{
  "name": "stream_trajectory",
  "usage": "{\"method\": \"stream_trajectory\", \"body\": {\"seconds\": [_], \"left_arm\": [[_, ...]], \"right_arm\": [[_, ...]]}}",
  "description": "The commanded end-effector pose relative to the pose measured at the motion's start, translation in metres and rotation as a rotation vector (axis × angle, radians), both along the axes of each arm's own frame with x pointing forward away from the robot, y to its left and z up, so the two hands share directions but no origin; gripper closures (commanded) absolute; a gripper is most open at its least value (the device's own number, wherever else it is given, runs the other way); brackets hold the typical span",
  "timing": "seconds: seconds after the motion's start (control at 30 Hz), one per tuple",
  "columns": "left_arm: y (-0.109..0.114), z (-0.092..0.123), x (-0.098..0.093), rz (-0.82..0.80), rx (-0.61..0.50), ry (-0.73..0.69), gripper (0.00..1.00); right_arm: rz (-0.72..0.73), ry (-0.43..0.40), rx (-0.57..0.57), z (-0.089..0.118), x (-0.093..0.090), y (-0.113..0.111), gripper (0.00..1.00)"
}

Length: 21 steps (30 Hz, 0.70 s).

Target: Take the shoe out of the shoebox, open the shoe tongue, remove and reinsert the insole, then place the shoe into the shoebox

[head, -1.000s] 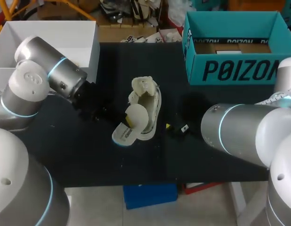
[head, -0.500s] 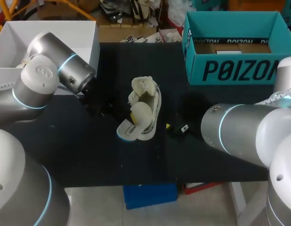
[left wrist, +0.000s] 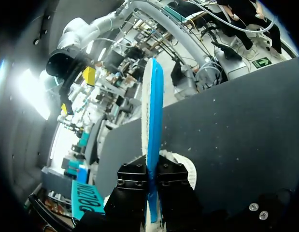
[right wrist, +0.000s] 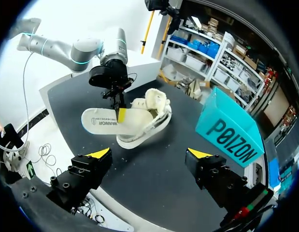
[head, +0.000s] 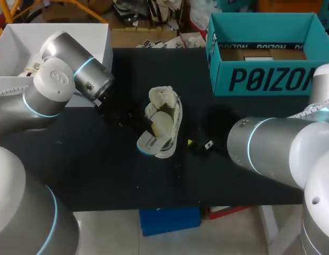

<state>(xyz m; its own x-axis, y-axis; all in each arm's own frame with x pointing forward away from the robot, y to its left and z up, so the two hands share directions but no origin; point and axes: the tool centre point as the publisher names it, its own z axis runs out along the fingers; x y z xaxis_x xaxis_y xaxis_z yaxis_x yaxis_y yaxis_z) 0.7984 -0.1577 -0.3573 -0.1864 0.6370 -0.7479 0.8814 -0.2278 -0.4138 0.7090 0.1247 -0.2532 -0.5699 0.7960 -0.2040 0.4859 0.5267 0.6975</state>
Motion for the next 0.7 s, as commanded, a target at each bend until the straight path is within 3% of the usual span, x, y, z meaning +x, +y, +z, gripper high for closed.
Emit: {"method": "stream_trajectory", "body": {"seconds": [0.03, 0.7], "left_arm": [[-0.005, -0.007, 0.007, 0.003, 0.006, -0.009, 1.0], [-0.012, -0.02, 0.027, 0.098, 0.041, -0.027, 1.0]], "right_arm": [[0.0, -0.014, 0.007, -0.001, -0.008, -0.003, 0.0], [0.0, -0.014, 0.007, -0.001, -0.008, -0.003, 0.0]]}}
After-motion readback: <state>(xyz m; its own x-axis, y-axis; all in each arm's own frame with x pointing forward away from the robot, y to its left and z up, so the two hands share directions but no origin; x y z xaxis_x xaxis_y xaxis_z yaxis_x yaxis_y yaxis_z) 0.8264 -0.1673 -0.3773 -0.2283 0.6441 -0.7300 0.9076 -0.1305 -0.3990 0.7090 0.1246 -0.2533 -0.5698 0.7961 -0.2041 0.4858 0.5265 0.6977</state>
